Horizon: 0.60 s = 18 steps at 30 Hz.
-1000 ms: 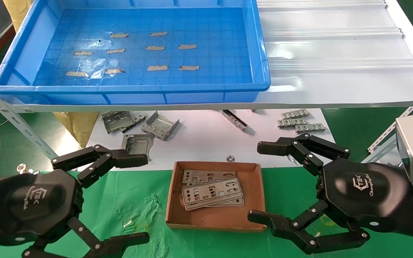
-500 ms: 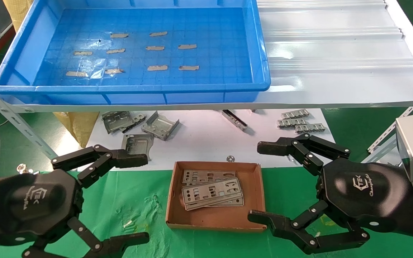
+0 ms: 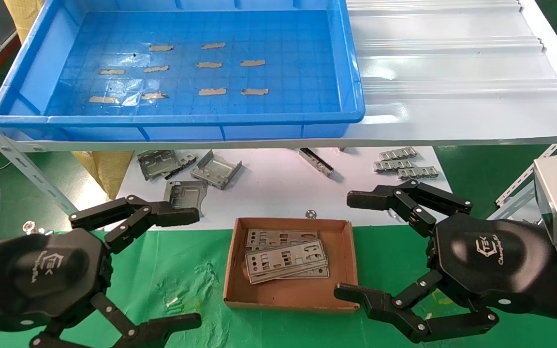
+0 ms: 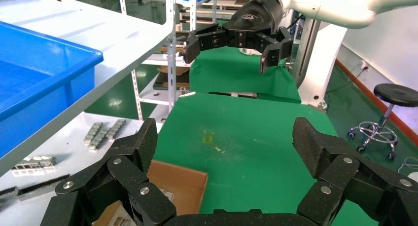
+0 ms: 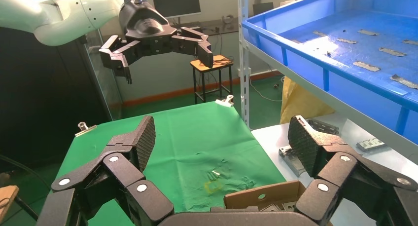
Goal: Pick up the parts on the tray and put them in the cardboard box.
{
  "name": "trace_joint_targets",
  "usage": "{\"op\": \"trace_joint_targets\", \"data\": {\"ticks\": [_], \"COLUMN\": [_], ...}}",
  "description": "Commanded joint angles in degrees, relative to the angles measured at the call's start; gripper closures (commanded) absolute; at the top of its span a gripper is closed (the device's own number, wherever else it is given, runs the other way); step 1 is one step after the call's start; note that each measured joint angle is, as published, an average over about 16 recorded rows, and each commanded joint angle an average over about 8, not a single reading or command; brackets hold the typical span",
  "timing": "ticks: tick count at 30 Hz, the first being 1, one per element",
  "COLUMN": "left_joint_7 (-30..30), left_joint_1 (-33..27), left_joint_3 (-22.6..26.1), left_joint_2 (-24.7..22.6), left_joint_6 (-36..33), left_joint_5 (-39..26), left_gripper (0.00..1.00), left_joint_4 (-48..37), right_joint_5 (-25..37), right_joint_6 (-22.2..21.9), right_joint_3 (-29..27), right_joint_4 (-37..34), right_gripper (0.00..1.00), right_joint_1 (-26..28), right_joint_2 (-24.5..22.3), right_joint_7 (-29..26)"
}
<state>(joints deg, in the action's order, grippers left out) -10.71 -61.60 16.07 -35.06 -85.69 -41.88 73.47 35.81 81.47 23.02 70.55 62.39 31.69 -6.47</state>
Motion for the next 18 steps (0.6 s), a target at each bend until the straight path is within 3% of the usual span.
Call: {"op": "trace_joint_targets", "data": {"ticks": [1,18], "left_joint_7": [0.0,0.0], "left_joint_1": [0.0,0.0], "left_joint_3": [0.0,0.0], "left_joint_2": [0.0,0.0], "left_joint_6": [0.0,0.0], "left_joint_5": [0.0,0.0], "left_gripper": [0.00,0.00], "left_joint_4": [0.0,0.0], "right_joint_5": [0.0,0.0], "right_joint_6": [0.0,0.0], "right_joint_3": [0.0,0.0], "right_joint_4": [0.0,0.0], "right_gripper": [0.00,0.00], "right_joint_1": [0.0,0.0], "right_joint_2": [0.0,0.0], "right_joint_7": [0.0,0.0]}}
